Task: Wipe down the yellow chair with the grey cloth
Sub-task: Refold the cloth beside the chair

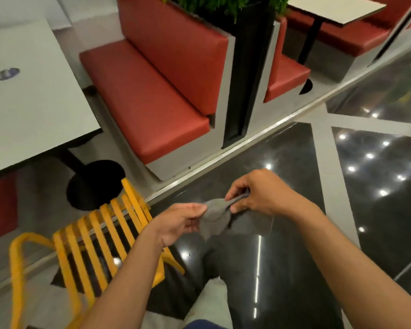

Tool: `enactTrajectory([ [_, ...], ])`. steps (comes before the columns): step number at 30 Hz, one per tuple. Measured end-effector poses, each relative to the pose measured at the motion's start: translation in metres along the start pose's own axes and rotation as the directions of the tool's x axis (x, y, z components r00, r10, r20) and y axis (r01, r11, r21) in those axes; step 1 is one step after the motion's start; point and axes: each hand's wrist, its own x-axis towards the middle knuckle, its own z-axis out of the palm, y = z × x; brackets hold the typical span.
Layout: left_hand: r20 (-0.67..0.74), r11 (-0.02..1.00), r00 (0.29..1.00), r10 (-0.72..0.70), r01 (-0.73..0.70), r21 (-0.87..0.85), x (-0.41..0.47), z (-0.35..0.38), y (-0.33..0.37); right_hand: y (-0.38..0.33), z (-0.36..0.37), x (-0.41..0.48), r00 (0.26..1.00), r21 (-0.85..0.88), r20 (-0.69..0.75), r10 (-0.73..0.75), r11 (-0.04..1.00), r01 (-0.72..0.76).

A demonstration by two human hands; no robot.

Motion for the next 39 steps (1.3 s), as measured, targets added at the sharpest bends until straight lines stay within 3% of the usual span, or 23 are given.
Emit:
enactTrajectory([
  [2,-0.111,0.993,0.99,0.084,-0.092,-0.072,0.014,-0.016,0.013,0.009,-0.008,0.031,1.0,-0.014,0.009,-0.012,1.0,0.012],
  [5,-0.239,0.988,0.96,0.147,-0.154,-0.012,0.037,-0.03,0.036,0.018,-0.014,0.081,0.998,-0.022,0.035,-0.042,0.999,0.043],
  [10,-0.408,0.958,0.899,0.16,-0.242,-0.157,0.087,-0.071,0.092,0.029,-0.033,0.179,0.976,-0.04,0.213,-0.052,0.997,0.062],
  [15,-0.502,0.933,0.833,0.233,-0.337,-0.127,0.112,-0.105,0.149,0.027,-0.057,0.265,0.931,0.144,0.353,-0.091,0.989,0.042],
  [21,-0.595,0.895,0.757,0.272,-0.426,-0.134,0.108,-0.134,0.201,0.01,-0.075,0.334,0.897,0.415,0.401,-0.186,0.91,0.004],
  [28,-0.664,0.852,0.706,0.245,-0.484,-0.201,0.113,-0.133,0.254,-0.022,-0.083,0.413,0.703,0.561,0.607,-0.37,0.826,-0.05],
  [32,-0.791,0.847,0.577,0.205,-0.509,-0.152,0.129,-0.118,0.267,-0.041,-0.086,0.439,0.573,0.524,0.695,-0.434,0.851,0.008],
  [39,-0.934,0.807,0.323,0.151,-0.586,-0.072,0.146,-0.111,0.259,-0.045,-0.09,0.483,0.497,0.534,0.705,-0.505,0.84,0.097],
])
